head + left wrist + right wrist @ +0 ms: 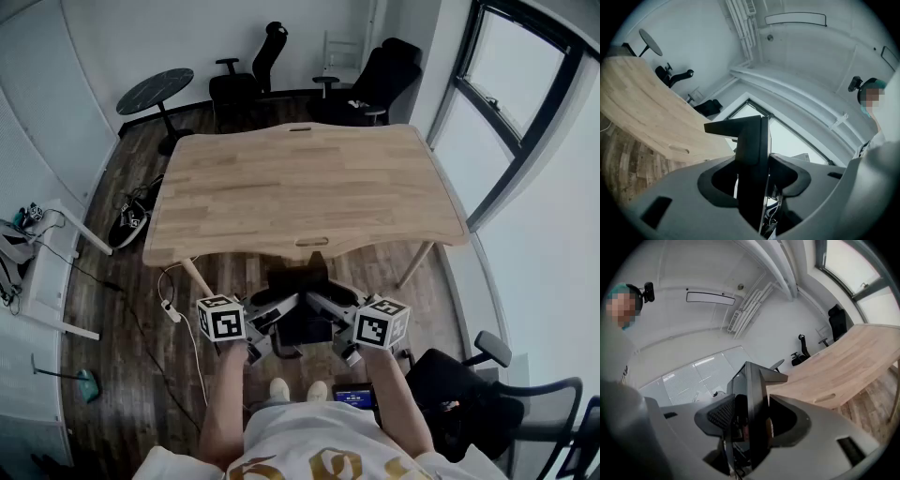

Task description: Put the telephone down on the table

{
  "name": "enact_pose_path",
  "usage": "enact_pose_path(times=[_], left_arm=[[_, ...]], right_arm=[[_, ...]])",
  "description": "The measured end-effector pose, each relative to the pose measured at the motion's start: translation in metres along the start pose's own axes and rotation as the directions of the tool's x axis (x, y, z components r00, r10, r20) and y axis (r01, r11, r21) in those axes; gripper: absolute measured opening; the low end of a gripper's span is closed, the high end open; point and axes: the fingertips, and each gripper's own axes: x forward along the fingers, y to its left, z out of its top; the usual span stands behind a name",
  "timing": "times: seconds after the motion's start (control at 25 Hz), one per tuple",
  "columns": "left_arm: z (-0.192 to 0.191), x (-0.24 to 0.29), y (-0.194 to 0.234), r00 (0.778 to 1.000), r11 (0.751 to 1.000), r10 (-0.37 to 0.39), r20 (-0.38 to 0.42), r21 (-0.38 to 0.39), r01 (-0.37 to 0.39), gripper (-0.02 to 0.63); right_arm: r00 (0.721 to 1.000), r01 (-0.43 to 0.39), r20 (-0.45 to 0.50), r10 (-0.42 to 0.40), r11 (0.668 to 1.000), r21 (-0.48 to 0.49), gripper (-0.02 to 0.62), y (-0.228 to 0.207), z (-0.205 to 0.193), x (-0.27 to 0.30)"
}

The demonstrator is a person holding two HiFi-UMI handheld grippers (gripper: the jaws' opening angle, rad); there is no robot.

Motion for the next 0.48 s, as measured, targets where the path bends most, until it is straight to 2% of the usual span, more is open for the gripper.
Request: enact_pose_path(times=[0.48], left_arm=[[-0.005, 0.022, -0.019, 1.0, 0.999, 0.002, -0.007, 0.038, -0.002, 0.196]], right_arm=[[1.0, -0.018, 0.021, 0.019, 1.0, -0.019, 0.221, -0.005, 0.01, -0.025]])
